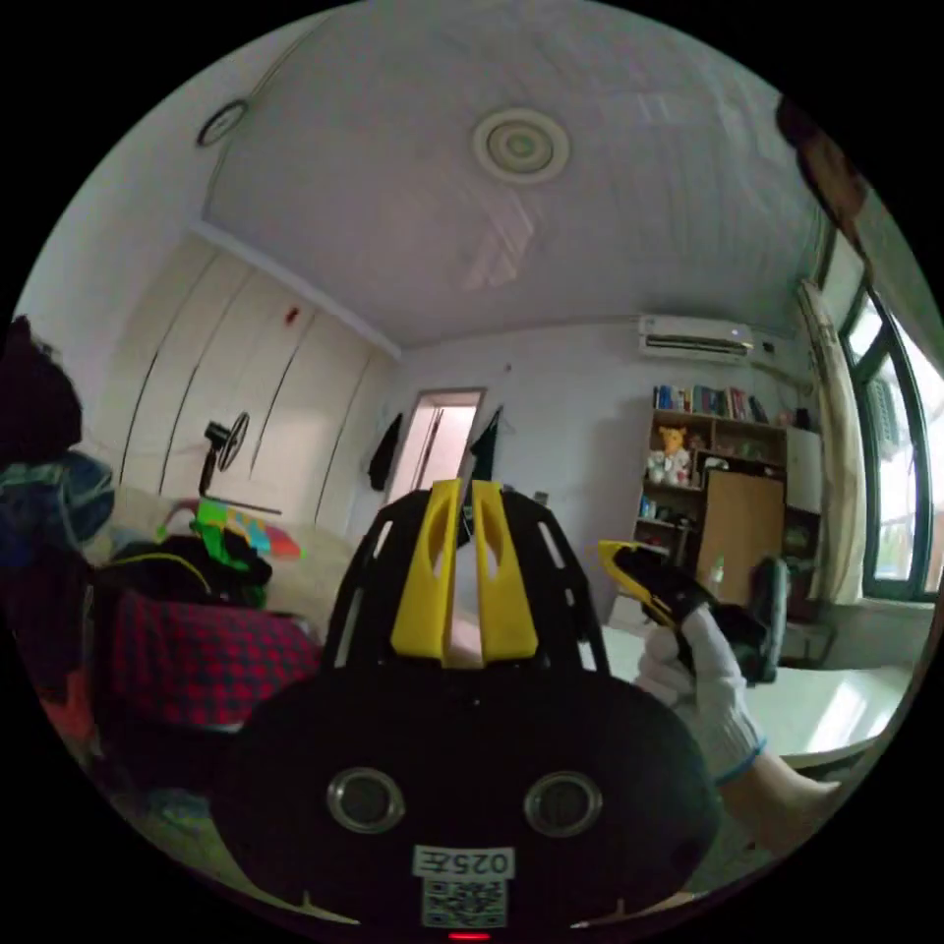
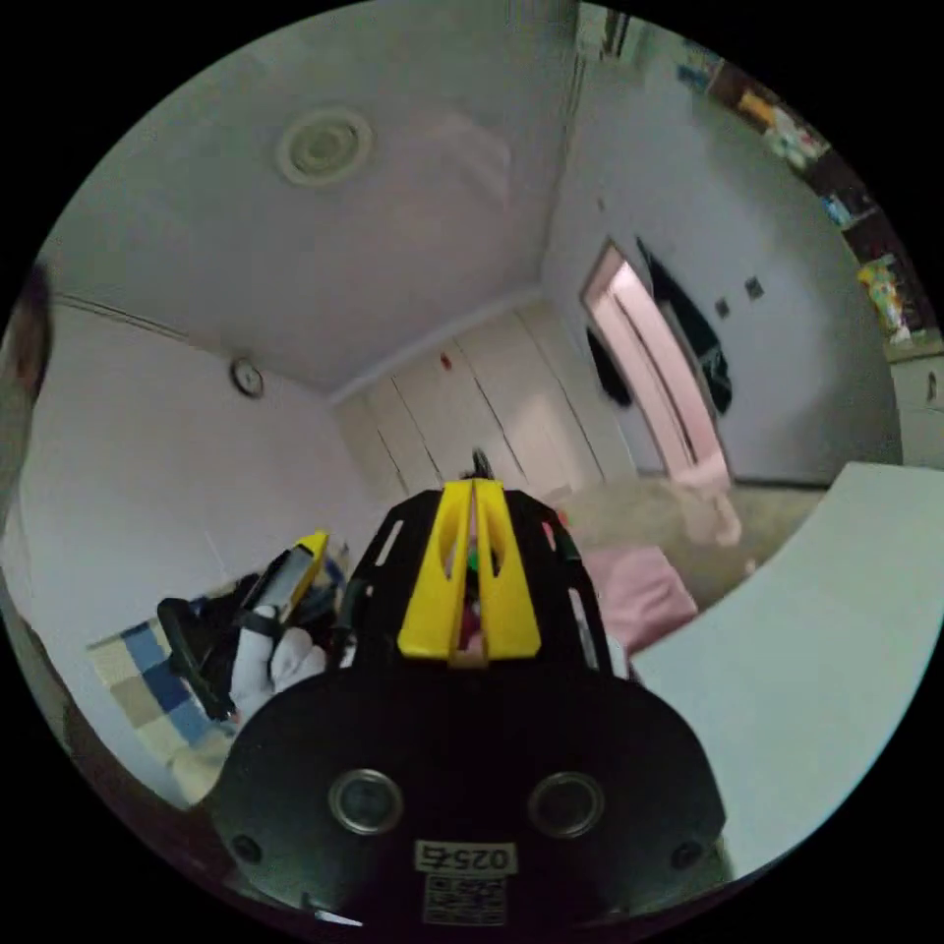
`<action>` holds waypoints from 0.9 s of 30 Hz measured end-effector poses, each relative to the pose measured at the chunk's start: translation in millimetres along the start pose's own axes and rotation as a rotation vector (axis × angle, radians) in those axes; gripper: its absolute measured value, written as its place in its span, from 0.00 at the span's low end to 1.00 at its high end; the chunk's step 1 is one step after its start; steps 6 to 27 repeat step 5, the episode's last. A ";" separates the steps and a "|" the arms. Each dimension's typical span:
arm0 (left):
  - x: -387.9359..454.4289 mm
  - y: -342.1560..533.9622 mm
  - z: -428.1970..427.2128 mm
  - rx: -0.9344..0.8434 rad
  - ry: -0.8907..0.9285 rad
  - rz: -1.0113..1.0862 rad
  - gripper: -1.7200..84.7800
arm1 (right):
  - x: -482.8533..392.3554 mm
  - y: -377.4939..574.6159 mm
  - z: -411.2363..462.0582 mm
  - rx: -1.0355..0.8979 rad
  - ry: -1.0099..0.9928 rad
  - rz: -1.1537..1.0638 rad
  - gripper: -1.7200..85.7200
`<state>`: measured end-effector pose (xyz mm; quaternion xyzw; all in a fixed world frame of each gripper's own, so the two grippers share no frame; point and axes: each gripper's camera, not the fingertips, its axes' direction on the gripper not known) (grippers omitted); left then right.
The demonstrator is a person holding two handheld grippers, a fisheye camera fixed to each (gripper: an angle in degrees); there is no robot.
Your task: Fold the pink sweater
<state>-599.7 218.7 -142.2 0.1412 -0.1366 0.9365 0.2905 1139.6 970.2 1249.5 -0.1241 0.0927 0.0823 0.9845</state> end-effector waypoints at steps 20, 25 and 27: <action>35.5 -9.3 45.5 0.051 -0.133 0.044 0.01 | -13.5 57.2 1.6 0.213 0.185 -0.270 0.01; 35.5 -9.3 45.5 0.051 -0.133 0.044 0.01 | -13.5 57.2 1.6 0.213 0.185 -0.270 0.01; 35.5 -9.3 45.5 0.051 -0.133 0.044 0.01 | -13.5 57.2 1.6 0.213 0.185 -0.270 0.01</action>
